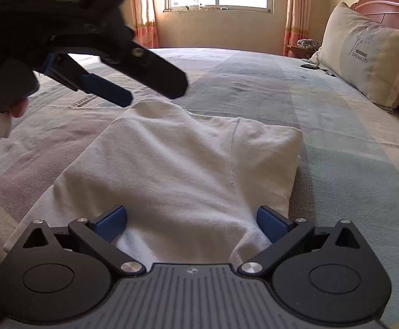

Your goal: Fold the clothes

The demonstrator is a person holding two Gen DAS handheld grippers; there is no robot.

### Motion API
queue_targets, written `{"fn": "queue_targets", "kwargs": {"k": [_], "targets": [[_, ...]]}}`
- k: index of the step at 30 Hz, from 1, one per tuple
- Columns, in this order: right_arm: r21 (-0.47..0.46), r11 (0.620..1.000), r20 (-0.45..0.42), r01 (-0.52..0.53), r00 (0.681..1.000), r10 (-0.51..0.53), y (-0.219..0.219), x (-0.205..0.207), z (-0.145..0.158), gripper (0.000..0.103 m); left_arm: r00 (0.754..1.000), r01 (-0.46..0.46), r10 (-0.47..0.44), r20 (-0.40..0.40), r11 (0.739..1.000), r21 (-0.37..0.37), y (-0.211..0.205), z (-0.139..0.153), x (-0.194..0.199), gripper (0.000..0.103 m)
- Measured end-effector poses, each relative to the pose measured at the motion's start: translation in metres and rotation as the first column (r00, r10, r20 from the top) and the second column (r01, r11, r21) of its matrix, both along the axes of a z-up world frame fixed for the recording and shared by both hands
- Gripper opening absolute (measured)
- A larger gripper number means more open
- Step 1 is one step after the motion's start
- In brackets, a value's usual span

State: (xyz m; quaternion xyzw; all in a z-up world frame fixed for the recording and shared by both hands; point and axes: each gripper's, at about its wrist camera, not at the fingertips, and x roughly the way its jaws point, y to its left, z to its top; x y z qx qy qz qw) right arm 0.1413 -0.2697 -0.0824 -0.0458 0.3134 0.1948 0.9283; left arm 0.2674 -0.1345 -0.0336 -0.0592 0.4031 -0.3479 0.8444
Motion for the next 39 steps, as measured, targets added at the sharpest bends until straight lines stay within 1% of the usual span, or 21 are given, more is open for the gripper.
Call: {"fn": "queue_targets", "kwargs": {"k": [2, 4, 5, 6, 8, 10, 12, 15, 17, 18, 20, 22, 23, 26, 27, 29, 31, 33, 35, 38, 39], "targets": [[0.005, 1.0, 0.003, 0.001, 1.0, -0.001, -0.001, 0.0, 0.0, 0.103, 0.997, 0.061, -0.062, -0.039, 0.998, -0.015, -0.022, -0.009, 0.014, 0.098], [0.006, 1.0, 0.008, 0.002, 1.0, -0.002, -0.001, -0.002, -0.001, 0.103, 0.989, 0.121, -0.123, -0.082, 0.992, -0.032, -0.043, -0.019, 0.027, 0.098], [0.006, 1.0, 0.011, 0.003, 1.0, -0.004, -0.001, -0.003, -0.001, 0.103, 0.986, 0.13, -0.133, -0.099, 0.991, -0.031, -0.051, -0.023, 0.031, 0.098], [0.004, 1.0, 0.014, 0.005, 1.0, -0.005, -0.001, -0.004, -0.002, 0.103, 0.986, 0.133, -0.134, -0.094, 0.991, -0.017, -0.058, -0.027, 0.033, 0.102], [-0.002, 1.0, 0.022, 0.009, 1.0, -0.009, 0.0, -0.006, -0.003, 0.103, 0.988, 0.144, -0.144, -0.049, 0.99, 0.008, -0.068, -0.03, 0.037, 0.102], [-0.008, 1.0, 0.03, 0.012, 0.999, -0.012, 0.0, -0.008, -0.004, 0.103, 0.991, 0.12, -0.118, -0.062, 0.992, 0.027, -0.074, -0.028, 0.044, 0.102], [-0.011, 1.0, 0.034, 0.01, 0.999, -0.009, 0.001, -0.008, -0.005, 0.103, 0.991, 0.122, -0.121, -0.05, 0.992, 0.014, -0.075, -0.018, 0.04, 0.102], [-0.005, 1.0, 0.035, 0.007, 0.999, -0.007, 0.0, -0.007, -0.005, 0.103, 0.977, 0.211, -0.212, -0.024, 0.977, -0.041, -0.078, -0.009, 0.028, 0.102], [-0.005, 1.0, 0.043, 0.005, 0.999, -0.005, 0.0, -0.007, -0.006, 0.103, 0.969, 0.245, -0.246, -0.041, 0.969, -0.019, -0.087, -0.017, 0.027, 0.102], [-0.005, 1.0, 0.045, 0.006, 0.999, -0.005, 0.0, -0.007, -0.006, 0.103, 0.969, 0.242, -0.241, -0.054, 0.97, 0.006, -0.091, -0.023, 0.028, 0.102], [-0.007, 1.0, 0.046, 0.007, 0.999, -0.006, 0.001, -0.007, -0.006, 0.103, 0.968, 0.235, -0.232, -0.091, 0.972, 0.024, -0.098, -0.037, 0.038, 0.101], [-0.007, 1.0, 0.043, 0.008, 0.999, -0.008, 0.001, -0.007, -0.006, 0.103, 0.972, 0.217, -0.216, -0.095, 0.976, 0.0, -0.094, -0.033, 0.039, 0.101], [-0.006, 1.0, 0.04, 0.008, 0.999, -0.008, 0.001, -0.007, -0.006, 0.103, 0.975, 0.211, -0.21, -0.077, 0.977, 0.005, -0.091, -0.025, 0.036, 0.101], [-0.006, 1.0, 0.041, 0.008, 0.999, -0.008, 0.001, -0.007, -0.005, 0.103, 0.984, 0.176, -0.177, 0.019, 0.983, 0.054, -0.071, 0.001, 0.021, 0.102], [-0.009, 1.0, 0.043, 0.009, 0.999, -0.009, 0.002, -0.007, -0.006, 0.103, 0.986, 0.16, -0.162, 0.029, 0.985, 0.07, -0.063, 0.006, 0.018, 0.102], [-0.01, 1.0, 0.043, 0.012, 0.999, -0.012, 0.002, -0.006, -0.006, 0.103, 0.994, 0.097, -0.101, 0.029, 0.99, 0.103, -0.039, 0.01, 0.016, 0.102], [-0.01, 1.0, 0.042, 0.015, 0.999, -0.015, 0.003, -0.006, -0.005, 0.103, 0.999, 0.028, -0.03, 0.012, 0.992, 0.12, -0.022, 0.004, 0.02, 0.102], [-0.008, 1.0, 0.042, 0.019, 0.999, -0.019, 0.004, -0.006, -0.005, 0.103, 0.999, -0.038, 0.039, -0.004, 0.991, 0.129, -0.009, -0.004, 0.028, 0.102], [-0.011, 1.0, 0.043, 0.026, 0.999, -0.026, 0.005, -0.005, -0.006, 0.103, 0.994, -0.104, 0.108, -0.02, 0.985, 0.139, 0.004, -0.012, 0.035, 0.102], [-0.015, 0.999, 0.04, 0.035, 0.999, -0.035, 0.008, -0.003, -0.006, 0.103, 0.978, -0.198, 0.206, -0.04, 0.968, 0.153, 0.023, -0.023, 0.045, 0.102], [-0.017, 0.999, 0.037, 0.038, 0.999, -0.038, 0.008, -0.002, -0.006, 0.103, 0.976, -0.208, 0.214, -0.036, 0.969, 0.135, 0.026, -0.019, 0.044, 0.102]]}}
